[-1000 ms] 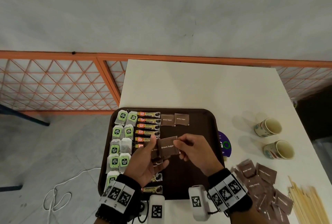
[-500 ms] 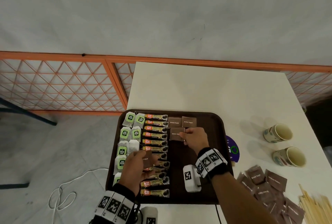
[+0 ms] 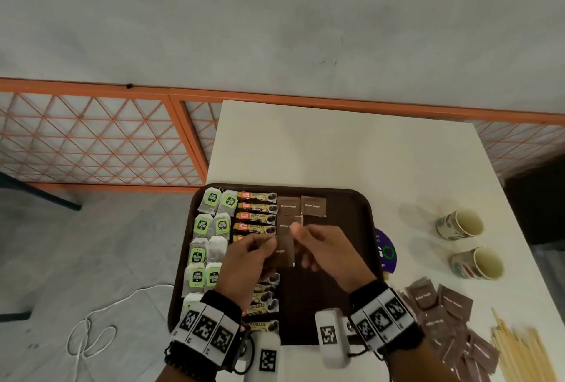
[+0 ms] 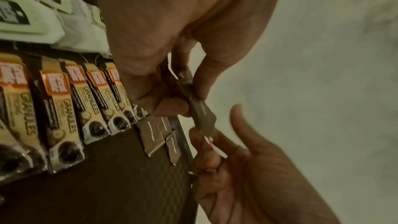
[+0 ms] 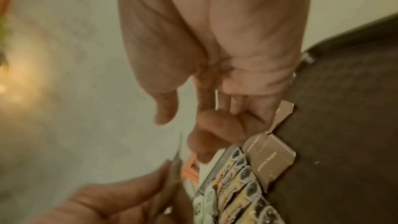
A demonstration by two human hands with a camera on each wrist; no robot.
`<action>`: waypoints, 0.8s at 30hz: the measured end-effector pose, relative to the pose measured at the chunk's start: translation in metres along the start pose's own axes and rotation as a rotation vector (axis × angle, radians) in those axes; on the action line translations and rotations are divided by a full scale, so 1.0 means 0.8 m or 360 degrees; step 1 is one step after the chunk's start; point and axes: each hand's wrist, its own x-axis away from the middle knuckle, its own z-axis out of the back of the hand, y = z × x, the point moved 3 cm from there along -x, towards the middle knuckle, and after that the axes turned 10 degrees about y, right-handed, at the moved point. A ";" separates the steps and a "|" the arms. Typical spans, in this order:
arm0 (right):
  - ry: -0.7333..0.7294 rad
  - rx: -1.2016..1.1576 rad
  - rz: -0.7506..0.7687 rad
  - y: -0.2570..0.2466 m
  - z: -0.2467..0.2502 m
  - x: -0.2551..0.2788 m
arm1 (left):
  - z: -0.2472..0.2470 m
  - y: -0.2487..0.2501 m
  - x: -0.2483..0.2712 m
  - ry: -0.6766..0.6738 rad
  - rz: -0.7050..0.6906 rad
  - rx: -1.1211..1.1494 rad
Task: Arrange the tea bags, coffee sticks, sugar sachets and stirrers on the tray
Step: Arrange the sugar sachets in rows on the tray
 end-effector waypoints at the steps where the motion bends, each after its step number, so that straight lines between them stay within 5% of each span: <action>1: -0.0088 -0.0030 0.0023 -0.003 0.003 0.009 | -0.007 0.000 0.000 -0.0023 -0.0042 -0.0028; 9: 0.0058 -0.0138 -0.0119 0.045 0.040 0.001 | -0.022 -0.010 -0.005 0.0056 -0.0146 -0.0046; 16: 0.0378 -0.0079 -0.0353 0.082 0.062 -0.075 | 0.008 -0.017 -0.008 0.0222 -0.0228 -0.0210; 24: 0.0540 0.0285 -0.0432 0.094 0.053 -0.106 | 0.033 -0.019 -0.010 0.0259 -0.0243 -0.0244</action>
